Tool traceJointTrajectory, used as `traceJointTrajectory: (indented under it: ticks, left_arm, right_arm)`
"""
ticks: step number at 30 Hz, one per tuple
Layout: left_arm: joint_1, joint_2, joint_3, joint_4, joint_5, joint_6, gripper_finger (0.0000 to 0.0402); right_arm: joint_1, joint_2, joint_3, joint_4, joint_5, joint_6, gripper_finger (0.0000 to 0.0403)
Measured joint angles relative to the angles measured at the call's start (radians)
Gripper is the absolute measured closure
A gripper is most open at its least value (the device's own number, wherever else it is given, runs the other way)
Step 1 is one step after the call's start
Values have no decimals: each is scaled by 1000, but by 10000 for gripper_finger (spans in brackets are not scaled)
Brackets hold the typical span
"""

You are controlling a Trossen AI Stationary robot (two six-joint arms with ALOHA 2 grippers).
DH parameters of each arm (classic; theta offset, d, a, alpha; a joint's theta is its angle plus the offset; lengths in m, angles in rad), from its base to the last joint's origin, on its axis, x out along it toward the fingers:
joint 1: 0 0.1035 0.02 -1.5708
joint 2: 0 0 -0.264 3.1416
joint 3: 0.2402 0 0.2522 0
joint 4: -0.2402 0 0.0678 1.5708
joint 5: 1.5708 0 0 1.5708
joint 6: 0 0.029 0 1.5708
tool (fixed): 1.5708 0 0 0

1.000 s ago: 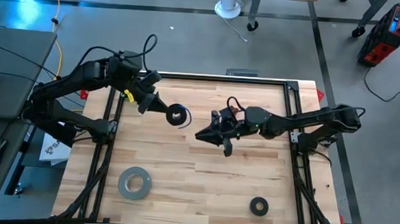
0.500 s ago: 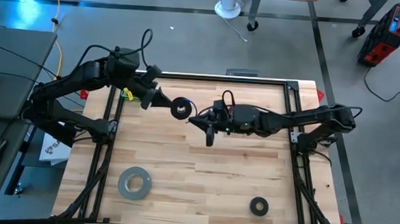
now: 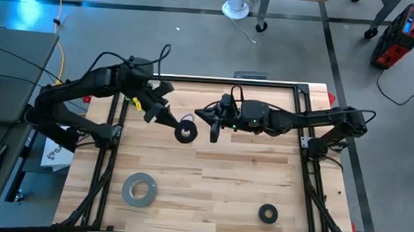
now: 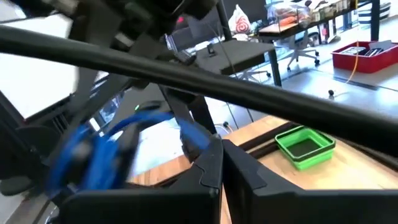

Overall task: Coil cords
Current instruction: Uncoil the blue wire

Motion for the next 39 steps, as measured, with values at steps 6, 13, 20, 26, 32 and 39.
traceJointTrajectory:
  ticks: [6, 13, 20, 26, 32, 39]
  left_arm:
    - [-1, 44, 0, 245, 62, -50, 401]
    - [111, 30, 0, 296, 42, -2, 401]
    - [221, -14, 0, 152, 39, 89, 401]
    - [254, -32, 0, -145, 20, 186, 401]
    - [202, -32, 0, -100, 102, 177, 401]
    - [130, -9, 0, 78, 242, 41, 401]
  right_arm:
    - [-16, 0, 1, -10, -84, -15, 403]
    - [-18, -11, 1, 45, -202, -23, 403]
    - [2, -32, 0, 3, -262, -46, 403]
    - [-8, -83, 0, 9, -285, -79, 403]
    - [-38, -90, 0, 9, -257, -87, 403]
    - [-72, -89, 0, 20, -256, -88, 403]
